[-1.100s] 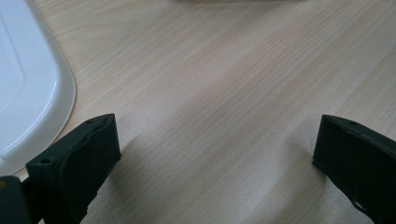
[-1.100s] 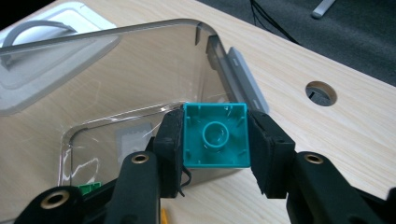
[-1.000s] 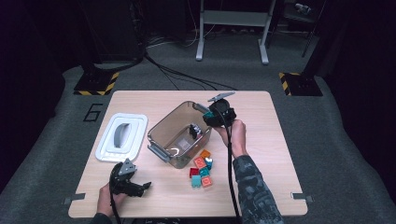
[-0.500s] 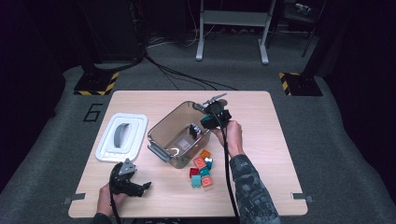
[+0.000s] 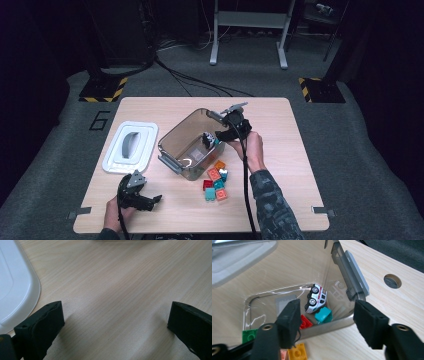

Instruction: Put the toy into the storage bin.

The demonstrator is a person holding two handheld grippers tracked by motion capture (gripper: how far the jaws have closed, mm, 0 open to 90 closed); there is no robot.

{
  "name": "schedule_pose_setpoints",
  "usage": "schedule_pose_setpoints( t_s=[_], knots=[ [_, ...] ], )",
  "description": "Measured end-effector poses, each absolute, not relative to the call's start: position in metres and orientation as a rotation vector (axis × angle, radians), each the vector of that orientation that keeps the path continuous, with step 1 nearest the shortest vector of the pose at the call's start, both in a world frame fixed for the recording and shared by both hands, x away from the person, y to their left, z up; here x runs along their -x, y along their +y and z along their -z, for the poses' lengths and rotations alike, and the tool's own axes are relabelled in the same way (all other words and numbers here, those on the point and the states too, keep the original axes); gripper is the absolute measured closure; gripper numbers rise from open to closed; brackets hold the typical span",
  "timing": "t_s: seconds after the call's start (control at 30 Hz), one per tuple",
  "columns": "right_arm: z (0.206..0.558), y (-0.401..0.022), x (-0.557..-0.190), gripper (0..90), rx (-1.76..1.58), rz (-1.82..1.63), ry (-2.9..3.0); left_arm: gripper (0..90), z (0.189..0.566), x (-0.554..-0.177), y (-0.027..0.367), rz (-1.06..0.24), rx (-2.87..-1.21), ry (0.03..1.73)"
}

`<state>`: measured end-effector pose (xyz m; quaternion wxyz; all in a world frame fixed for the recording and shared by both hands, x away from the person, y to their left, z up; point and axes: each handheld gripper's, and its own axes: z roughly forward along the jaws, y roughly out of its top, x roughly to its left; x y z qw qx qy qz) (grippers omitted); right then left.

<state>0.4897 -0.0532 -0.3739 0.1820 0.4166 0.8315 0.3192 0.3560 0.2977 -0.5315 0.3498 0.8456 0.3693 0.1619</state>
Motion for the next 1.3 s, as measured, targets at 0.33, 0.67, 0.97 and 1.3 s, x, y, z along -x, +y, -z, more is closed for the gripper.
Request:
schedule_pose_setpoints(
  t_s=[0.33, 0.67, 0.97, 1.3],
  knots=[
    [0.382, -0.078, -0.465, 14.0, -1.188, -1.015, 2.318, 0.4, 0.532, -0.356, 0.298, -0.419, -2.19, 0.956],
    [0.437, -0.089, -0.442, 2.5, -1.25, -0.983, 2.374, 0.4, 0.531, -0.356, 0.298, -0.419, -2.191, 0.957],
    [0.478, -0.082, -0.432, 4.3, -1.289, -0.959, 2.426, 0.4, 0.531, -0.356, 0.298, -0.419, -2.19, 0.957],
    [0.493, -0.075, -0.427, 40.7, -1.31, -0.971, 2.434, 0.4, 0.532, -0.356, 0.298, -0.418, -2.188, 0.956]
  ],
)
